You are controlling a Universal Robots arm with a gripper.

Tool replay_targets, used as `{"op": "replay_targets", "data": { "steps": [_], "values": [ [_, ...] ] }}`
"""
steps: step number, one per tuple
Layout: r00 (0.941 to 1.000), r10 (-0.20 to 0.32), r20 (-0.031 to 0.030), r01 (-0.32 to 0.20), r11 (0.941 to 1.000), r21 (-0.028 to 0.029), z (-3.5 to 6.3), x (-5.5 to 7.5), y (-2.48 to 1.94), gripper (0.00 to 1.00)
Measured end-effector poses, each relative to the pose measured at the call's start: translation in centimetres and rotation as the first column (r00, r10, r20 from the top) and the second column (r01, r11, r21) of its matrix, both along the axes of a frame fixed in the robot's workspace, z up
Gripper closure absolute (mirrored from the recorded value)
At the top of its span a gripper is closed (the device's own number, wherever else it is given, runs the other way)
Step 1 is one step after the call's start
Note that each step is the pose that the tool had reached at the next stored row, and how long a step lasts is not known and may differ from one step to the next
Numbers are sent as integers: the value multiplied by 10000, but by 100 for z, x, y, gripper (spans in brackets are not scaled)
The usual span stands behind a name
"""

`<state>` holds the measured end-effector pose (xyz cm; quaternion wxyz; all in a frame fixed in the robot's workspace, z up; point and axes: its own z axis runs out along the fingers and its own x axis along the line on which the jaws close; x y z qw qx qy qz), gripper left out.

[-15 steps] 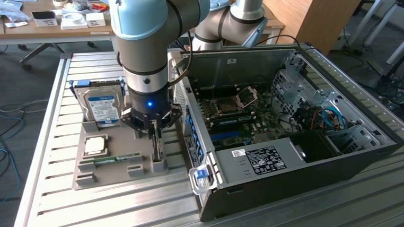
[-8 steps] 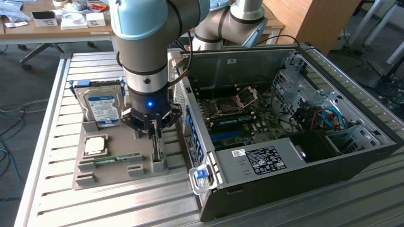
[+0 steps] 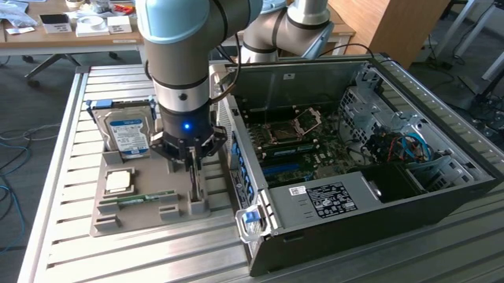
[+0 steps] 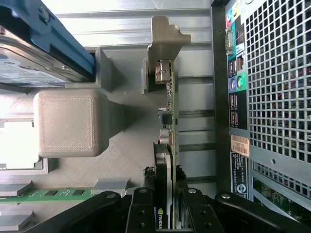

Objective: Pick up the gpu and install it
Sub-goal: 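Pick up the gpu and move the gpu toward the slot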

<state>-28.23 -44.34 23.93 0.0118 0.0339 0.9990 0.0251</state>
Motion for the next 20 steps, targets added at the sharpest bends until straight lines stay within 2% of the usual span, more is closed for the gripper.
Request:
{"op": "replay_targets", "data": {
  "steps": [4, 13, 20],
  "values": [
    [10000, 0, 2, 0, 10000, 1, 142, 0, 0, 73],
    [10000, 4, 1, -4, 10000, 0, 533, 0, 0, 73],
    [9999, 142, 0, -142, 9999, 0, 765, 0, 0, 73]
  ]
}}
